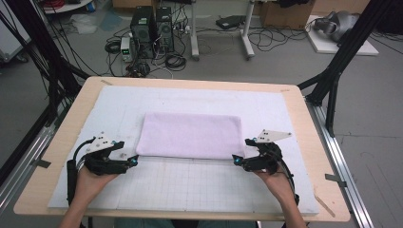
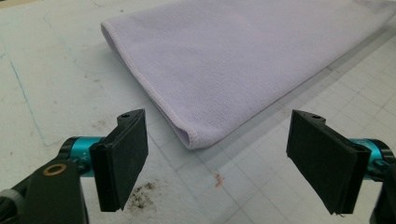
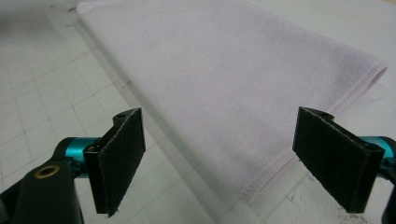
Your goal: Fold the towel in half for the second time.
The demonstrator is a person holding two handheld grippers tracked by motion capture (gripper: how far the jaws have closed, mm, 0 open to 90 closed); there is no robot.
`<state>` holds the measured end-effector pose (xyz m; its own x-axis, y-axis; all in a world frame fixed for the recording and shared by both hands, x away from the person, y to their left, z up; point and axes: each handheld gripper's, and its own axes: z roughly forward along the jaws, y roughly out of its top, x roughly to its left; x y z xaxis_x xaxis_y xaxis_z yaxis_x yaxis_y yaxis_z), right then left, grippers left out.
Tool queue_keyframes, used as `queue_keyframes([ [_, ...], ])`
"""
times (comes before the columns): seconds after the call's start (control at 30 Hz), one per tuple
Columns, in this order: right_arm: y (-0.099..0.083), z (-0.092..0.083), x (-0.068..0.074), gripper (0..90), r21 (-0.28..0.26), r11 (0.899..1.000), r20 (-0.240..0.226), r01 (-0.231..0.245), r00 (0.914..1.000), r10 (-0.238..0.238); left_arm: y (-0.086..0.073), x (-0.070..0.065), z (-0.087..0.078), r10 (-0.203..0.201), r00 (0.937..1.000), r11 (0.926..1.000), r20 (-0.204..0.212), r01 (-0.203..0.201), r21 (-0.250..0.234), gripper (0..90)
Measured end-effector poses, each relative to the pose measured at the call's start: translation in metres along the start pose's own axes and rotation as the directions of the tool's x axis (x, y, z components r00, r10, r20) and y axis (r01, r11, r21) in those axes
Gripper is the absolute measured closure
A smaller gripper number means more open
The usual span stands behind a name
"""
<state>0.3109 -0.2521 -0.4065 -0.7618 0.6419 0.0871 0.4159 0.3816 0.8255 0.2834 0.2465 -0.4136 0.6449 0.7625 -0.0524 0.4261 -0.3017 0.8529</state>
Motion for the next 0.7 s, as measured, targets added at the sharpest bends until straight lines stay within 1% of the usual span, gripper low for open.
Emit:
queue_keyframes([
  [0.07,-0.003,-0.003,0.001,16.2,-0.011,1.0,-0.014,-0.009,0.9999,0.009,-0.001,-0.001,-0.001,0.002,1.0,1.0,0.002,-0.002,-0.003,21.1],
  [0.2,-0.007,-0.008,0.003,15.5,-0.02,1.0,-0.013,-0.007,0.9999,0.007,-0.003,-0.005,-0.005,0.0,1.0,0.9999,0.0,0.0,-0.012,21.2],
  [0.33,-0.01,-0.012,0.004,14.2,-0.016,1.0,0.002,-0.001,1.0,0.001,-0.005,-0.008,-0.009,0.002,1.0,0.9999,0.002,-0.002,-0.017,21.2],
  [0.47,-0.014,-0.015,0.004,14.2,-0.013,1.0,0.01,0.004,0.9999,-0.004,-0.007,-0.008,-0.013,-0.004,1.0,0.9997,0.004,0.004,-0.023,21.2],
  [0.57,-0.016,-0.018,0.006,14.2,-0.009,1.0,0.013,0.006,0.9999,-0.006,-0.008,-0.009,-0.016,0.0,0.9999,0.9998,0.011,0.0,-0.019,21.2],
  [0.7,-0.02,-0.022,0.007,14.2,-0.006,1.0,0.021,0.008,0.9998,-0.008,-0.01,-0.01,-0.018,-0.003,1.0,0.9997,0.009,0.003,-0.022,21.2],
])
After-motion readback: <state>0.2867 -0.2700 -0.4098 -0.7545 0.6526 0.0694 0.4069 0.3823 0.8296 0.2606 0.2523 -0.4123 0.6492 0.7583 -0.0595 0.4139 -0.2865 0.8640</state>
